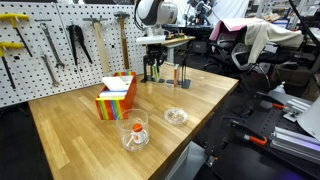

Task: Move the white and green book to the right

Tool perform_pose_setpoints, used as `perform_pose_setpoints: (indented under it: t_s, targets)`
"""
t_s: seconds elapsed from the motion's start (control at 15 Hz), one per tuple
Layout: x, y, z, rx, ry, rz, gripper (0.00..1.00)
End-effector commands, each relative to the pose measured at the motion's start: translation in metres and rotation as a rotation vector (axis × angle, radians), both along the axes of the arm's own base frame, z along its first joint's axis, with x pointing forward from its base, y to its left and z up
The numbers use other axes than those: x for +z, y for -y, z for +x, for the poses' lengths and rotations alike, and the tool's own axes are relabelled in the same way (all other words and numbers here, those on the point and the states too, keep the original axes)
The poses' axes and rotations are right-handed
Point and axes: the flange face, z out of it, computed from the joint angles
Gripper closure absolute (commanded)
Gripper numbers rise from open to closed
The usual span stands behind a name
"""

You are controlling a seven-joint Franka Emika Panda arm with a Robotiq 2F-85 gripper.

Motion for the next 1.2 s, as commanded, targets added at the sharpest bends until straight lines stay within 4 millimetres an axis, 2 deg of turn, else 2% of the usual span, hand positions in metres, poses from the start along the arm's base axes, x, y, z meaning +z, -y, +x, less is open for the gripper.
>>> perform_pose_setpoints:
  t_s: [0.0, 0.53, 1.13]
  targets:
    - [0.0, 0.003, 0.006, -0.032, -0.004, 0.007, 0.96]
    - [-0.019, 0.02, -0.007, -0.078, -0.016, 0.038, 0.96]
    - [-0.027, 0.037, -0.001, -0.137, 0.096, 0.087, 0.96]
